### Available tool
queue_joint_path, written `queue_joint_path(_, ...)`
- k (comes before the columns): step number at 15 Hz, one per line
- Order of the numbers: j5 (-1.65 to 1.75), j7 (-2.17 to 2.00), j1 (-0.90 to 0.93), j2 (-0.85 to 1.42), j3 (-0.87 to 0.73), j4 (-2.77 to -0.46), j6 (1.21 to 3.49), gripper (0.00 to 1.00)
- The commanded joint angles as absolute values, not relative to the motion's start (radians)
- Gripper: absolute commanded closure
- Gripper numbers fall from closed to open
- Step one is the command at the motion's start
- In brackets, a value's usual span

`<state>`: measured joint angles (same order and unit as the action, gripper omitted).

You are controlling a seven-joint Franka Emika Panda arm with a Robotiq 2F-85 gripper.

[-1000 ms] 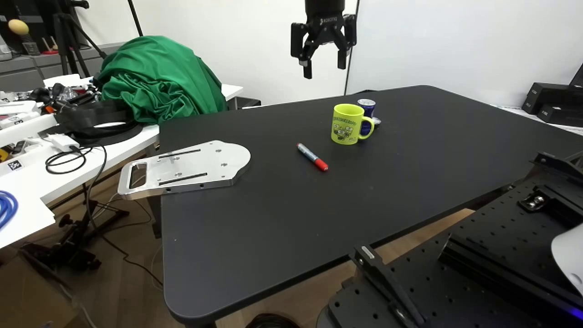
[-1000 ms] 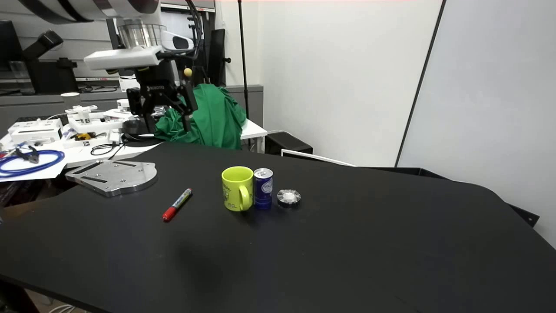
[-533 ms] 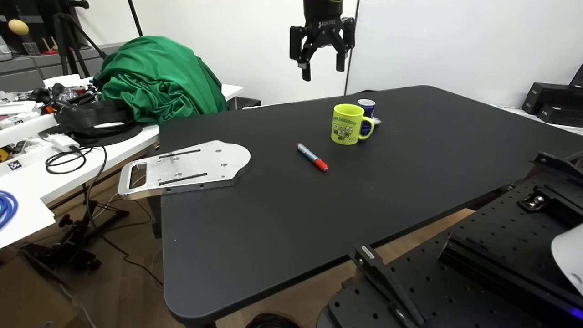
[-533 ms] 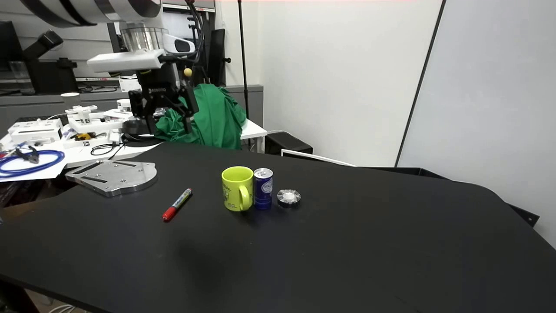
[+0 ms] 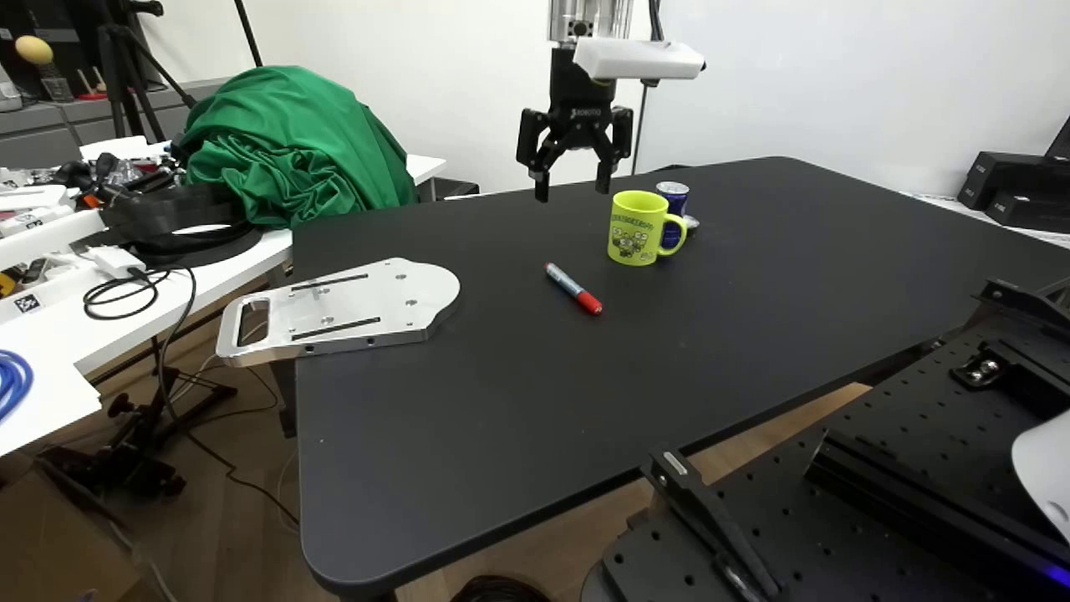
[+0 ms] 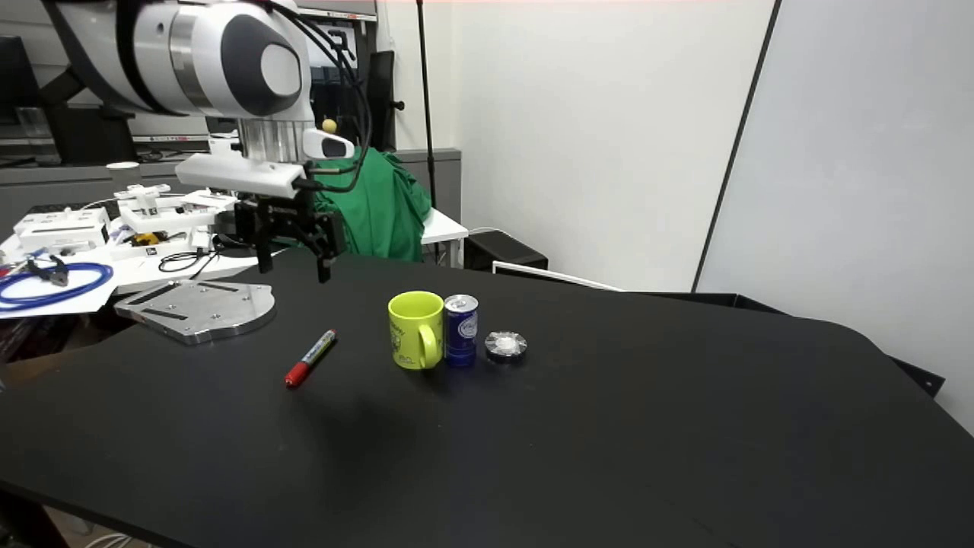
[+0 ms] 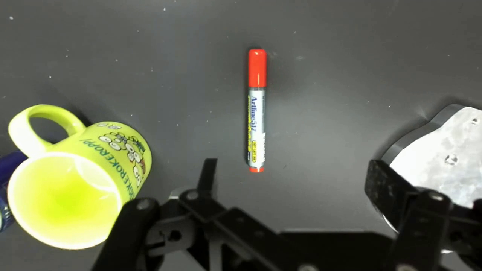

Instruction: Put the marker inside the mug cup

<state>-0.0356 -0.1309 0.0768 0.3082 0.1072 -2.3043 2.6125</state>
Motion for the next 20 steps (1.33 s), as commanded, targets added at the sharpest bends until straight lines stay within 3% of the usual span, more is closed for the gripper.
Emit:
queue_joint_path(1, -0.058, -0.101, 0.079, 0.366, 0.099, -2.312, 2.686, 0.0)
queue_joint_path(13, -0.043, -0.112, 0.106, 0.589, 0.07, -2.324, 2.851, 0.0)
queue_joint_path(14, -0.041, -0.119, 0.113, 0.602, 0.063, -2.323, 2.859, 0.25)
queue_joint_path(15, -0.043, -0.117, 0.111, 0.613, 0.065, -2.321, 2.86, 0.26)
queue_joint_path(20, -0.044, -0.126, 0.116, 0.623, 0.054, -2.314, 2.858, 0.59)
